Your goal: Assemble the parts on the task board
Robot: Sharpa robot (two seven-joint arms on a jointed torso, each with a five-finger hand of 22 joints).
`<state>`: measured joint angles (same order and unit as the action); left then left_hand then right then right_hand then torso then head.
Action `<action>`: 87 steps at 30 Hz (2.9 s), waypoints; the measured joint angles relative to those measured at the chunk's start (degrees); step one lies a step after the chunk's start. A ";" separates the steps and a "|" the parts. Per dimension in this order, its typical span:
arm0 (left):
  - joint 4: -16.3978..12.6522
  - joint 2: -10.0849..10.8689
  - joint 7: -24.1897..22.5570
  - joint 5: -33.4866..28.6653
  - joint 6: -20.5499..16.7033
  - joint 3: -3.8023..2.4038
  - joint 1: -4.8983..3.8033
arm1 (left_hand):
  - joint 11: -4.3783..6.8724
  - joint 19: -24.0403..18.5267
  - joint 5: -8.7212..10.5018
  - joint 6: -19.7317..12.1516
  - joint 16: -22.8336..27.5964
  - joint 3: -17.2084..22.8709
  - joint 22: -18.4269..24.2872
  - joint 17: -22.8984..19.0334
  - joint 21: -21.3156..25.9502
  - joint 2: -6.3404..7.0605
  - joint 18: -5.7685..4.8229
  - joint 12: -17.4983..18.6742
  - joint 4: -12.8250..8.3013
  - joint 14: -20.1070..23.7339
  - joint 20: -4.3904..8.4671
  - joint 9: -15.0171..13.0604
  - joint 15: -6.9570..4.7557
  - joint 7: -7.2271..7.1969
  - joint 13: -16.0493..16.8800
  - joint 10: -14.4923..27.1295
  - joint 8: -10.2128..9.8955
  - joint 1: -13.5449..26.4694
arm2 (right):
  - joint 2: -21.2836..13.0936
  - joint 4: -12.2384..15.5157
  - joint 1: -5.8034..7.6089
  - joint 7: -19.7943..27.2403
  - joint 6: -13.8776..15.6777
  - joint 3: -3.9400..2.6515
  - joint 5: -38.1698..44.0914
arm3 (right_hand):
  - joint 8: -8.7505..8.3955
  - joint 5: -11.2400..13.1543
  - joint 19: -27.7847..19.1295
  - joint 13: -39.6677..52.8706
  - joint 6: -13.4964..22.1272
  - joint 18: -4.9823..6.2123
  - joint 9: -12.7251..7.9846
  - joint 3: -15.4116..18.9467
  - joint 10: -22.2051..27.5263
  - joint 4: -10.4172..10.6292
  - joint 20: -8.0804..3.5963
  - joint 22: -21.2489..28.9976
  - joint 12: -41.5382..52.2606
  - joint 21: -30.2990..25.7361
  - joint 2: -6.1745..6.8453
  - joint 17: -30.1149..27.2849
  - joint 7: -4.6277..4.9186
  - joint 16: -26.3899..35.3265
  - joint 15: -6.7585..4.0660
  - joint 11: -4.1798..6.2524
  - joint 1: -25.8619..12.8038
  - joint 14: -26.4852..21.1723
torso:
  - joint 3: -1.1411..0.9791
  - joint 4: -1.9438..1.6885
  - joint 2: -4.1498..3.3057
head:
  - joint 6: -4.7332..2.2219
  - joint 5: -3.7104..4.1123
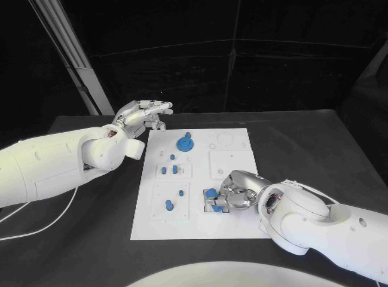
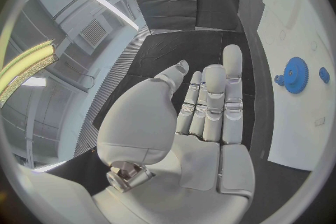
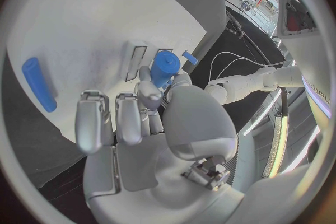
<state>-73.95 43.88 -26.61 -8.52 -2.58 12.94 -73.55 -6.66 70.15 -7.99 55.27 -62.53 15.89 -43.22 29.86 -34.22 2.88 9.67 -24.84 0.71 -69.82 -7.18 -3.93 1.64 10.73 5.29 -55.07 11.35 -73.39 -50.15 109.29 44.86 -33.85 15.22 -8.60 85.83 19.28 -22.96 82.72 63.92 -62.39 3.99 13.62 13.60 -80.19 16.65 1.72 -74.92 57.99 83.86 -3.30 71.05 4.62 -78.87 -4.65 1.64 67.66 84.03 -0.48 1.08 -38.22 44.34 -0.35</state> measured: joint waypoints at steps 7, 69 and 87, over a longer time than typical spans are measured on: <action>-0.02 -0.01 0.02 0.00 0.03 0.00 0.00 | 0.00 0.00 0.00 0.00 0.00 0.00 0.04 0.00 0.00 0.00 0.00 -0.22 0.00 0.00 0.00 0.05 0.00 0.00 0.00 0.00 0.00 0.00 | 0.22 -0.07 0.00 -0.15 -0.12 0.00 0.81 | -0.87 12.95 0.00 -0.09 -1.93 0.00 1.03 2.99 0.26 0.03 0.00 0.00 -1.10 0.00 0.17 -0.30 -1.60 0.32 -0.20 -0.21 -3.56 -0.18 | -0.03 0.01 -0.01 | 0.07 -0.10; 0.63 -0.12 0.08 0.02 -0.32 0.01 0.00 | 0.00 0.21 0.00 -0.51 -0.21 -0.32 0.15 0.02 0.23 -0.33 0.00 -0.45 0.00 0.00 -0.21 0.08 0.00 0.10 -0.07 0.41 0.00 -0.33 | -13.14 2.79 0.21 10.55 6.80 -2.34 -4.81 | -5.53 2.15 -1.50 -2.77 5.57 0.00 3.77 0.18 3.12 -5.14 1.17 0.00 -7.92 -1.81 0.26 -1.70 1.12 2.77 1.08 -2.06 11.67 0.01 | 0.02 0.55 0.23 | -1.72 1.35; 0.59 -0.04 0.14 0.03 -0.50 0.01 0.03 | 0.00 0.21 0.00 -0.51 -0.44 -0.31 0.19 -0.08 0.22 -0.59 0.00 -0.71 0.00 0.00 -0.20 0.07 0.00 0.10 -0.07 0.41 0.28 -0.59 | -17.00 2.97 0.14 6.16 -2.39 -2.73 -1.66 | -5.53 1.74 -1.31 -6.78 3.77 0.00 4.37 3.69 3.64 -1.63 1.36 0.11 -13.63 -1.62 2.08 -3.29 0.44 3.68 1.08 -2.15 10.30 0.01 | 0.01 0.68 0.30 | -1.48 2.90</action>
<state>-73.36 43.84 -26.47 -8.49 -3.08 12.95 -73.52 -6.66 70.36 -7.99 54.76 -62.97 15.57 -43.03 29.78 -34.00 2.29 9.67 -25.55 0.71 -69.82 -7.38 -3.86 1.64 10.83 5.22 -54.66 11.63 -73.98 -67.15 112.27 45.00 -27.69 12.83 -11.33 84.17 13.76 -21.22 81.40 57.14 -58.63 3.99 17.98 17.29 -76.55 15.02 3.07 -74.81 44.37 82.24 -1.22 67.76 5.06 -75.19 -3.57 -0.51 77.96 84.04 -0.47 1.76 -37.92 42.86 2.55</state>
